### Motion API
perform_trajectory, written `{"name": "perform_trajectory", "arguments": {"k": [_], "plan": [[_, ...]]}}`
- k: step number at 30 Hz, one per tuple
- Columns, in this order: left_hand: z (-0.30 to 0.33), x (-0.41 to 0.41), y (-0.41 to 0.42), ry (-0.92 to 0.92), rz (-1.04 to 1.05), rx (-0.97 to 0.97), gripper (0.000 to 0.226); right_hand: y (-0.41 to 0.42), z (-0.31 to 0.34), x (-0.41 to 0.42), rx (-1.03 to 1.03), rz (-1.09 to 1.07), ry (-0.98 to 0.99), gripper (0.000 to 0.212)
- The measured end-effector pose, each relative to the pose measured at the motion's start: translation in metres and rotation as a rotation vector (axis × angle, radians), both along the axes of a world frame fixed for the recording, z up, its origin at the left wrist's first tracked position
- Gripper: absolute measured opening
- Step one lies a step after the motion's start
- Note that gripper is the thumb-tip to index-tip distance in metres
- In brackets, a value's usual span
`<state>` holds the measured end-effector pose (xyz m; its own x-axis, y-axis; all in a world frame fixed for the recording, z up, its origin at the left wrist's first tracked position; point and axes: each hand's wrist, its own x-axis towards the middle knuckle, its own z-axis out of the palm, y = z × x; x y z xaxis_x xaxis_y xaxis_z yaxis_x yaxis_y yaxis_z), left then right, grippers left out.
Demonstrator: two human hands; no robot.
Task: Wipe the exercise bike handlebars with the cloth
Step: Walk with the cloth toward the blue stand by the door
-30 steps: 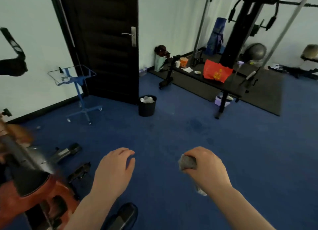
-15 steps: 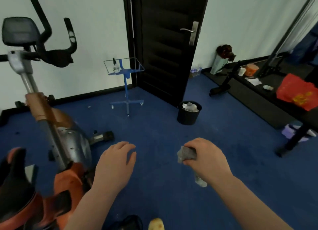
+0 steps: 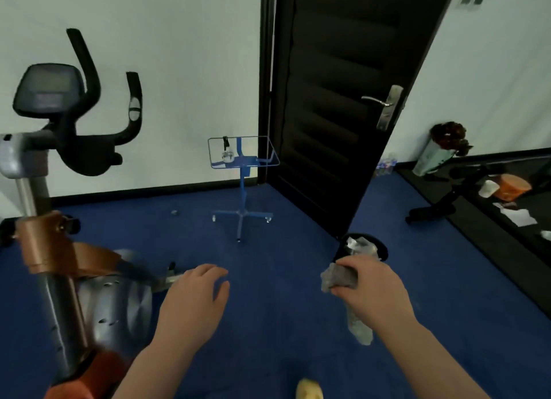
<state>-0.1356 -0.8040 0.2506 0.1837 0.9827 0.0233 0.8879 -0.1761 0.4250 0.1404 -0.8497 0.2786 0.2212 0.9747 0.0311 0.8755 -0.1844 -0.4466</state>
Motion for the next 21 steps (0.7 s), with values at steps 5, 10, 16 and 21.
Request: {"name": "perform_trajectory", "arguments": {"k": [5,10,16,21], "plan": [[-0.004,0.032,0.076,-0.001,0.112,-0.022,0.03,0.112,-0.003,0.04,-0.02,0.124,0.018,0.028],[0.003,0.051,0.156,0.01,0.226,0.004,0.029,0.222,-0.004,0.059,-0.059,0.229,0.003,0.02],[-0.01,0.047,0.254,0.054,0.283,-0.043,0.031,0.346,-0.019,0.048,-0.095,0.293,0.047,0.028],[-0.014,0.035,0.368,0.053,0.226,-0.041,0.034,0.449,-0.03,0.032,-0.085,0.262,0.063,0.028]]}}
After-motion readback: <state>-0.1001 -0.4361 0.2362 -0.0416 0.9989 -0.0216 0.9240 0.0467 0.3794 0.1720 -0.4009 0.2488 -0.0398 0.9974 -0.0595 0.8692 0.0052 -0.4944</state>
